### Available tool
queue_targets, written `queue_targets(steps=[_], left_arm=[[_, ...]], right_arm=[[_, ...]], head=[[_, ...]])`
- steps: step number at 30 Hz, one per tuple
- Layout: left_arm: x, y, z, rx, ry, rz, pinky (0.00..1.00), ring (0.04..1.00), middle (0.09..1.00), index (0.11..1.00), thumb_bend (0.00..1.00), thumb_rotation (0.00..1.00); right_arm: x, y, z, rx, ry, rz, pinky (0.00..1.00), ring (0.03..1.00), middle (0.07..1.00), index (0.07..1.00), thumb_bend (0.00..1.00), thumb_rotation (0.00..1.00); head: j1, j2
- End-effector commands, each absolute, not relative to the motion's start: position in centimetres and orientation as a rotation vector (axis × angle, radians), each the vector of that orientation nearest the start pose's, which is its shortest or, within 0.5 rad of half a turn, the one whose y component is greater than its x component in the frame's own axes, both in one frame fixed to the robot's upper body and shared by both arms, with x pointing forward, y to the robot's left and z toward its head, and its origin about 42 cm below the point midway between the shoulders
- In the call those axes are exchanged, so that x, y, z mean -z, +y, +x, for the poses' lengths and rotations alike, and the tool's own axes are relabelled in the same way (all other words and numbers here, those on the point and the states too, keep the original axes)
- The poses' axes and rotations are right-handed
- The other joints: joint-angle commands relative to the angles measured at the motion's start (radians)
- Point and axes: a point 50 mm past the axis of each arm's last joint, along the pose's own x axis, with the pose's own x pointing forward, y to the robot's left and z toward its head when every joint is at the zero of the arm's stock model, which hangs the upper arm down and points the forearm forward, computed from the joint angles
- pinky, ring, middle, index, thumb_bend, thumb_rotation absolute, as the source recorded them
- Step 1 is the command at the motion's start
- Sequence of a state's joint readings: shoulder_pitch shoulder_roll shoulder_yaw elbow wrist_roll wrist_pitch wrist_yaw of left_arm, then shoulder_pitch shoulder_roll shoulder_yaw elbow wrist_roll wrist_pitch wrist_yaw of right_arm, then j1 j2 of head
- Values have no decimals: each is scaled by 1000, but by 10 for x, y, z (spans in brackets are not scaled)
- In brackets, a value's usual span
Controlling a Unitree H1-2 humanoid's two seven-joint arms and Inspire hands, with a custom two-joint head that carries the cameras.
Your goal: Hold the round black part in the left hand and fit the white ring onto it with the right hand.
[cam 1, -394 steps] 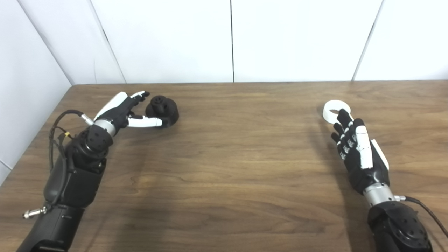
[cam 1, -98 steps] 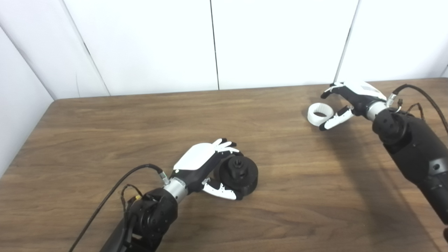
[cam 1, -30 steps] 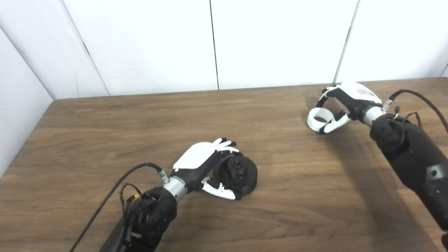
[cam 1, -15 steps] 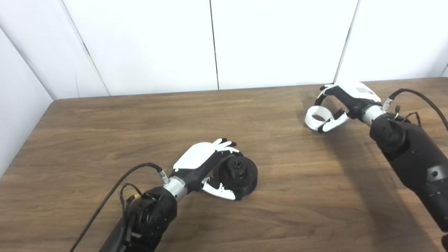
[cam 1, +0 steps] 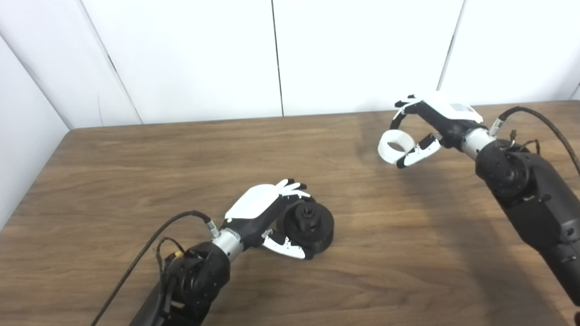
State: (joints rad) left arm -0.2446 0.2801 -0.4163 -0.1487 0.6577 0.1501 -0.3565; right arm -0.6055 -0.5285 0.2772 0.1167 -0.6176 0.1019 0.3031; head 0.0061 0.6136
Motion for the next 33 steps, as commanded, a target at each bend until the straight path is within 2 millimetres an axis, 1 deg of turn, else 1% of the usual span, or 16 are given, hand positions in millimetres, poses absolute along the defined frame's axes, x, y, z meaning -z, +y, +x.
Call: queue_targets(steps=[1, 10, 19, 26, 30, 33], left_arm=[[-162, 155, 326, 637, -159, 1000, 827, 1000, 952, 772, 883, 303], [-161, 156, 327, 638, -149, 1006, 826, 1000, 951, 774, 887, 313], [-160, 157, 327, 635, -152, 999, 826, 1000, 950, 770, 890, 308], [-161, 156, 328, 636, -154, 1004, 834, 1000, 947, 769, 890, 310], [-161, 156, 328, 639, -151, 1012, 839, 1000, 949, 775, 887, 317], [-160, 155, 329, 636, -155, 1006, 828, 1000, 946, 771, 891, 303]], right_arm=[[-307, -268, 443, -255, -326, -1275, 897, 963, 884, 597, 841, 203], [-323, -236, 417, -338, -418, -1265, 904, 973, 889, 584, 848, 186], [-332, -209, 392, -440, -491, -1262, 886, 984, 895, 588, 849, 215], [-328, -193, 380, -501, -535, -1252, 877, 979, 887, 584, 859, 220], [-324, -184, 377, -534, -543, -1252, 893, 977, 881, 579, 867, 215], [-320, -179, 375, -557, -548, -1251, 896, 977, 880, 576, 872, 206]], head=[[3, 1], [7, -1], [5, 1], [2, 4], [2, 3], [0, 2]])
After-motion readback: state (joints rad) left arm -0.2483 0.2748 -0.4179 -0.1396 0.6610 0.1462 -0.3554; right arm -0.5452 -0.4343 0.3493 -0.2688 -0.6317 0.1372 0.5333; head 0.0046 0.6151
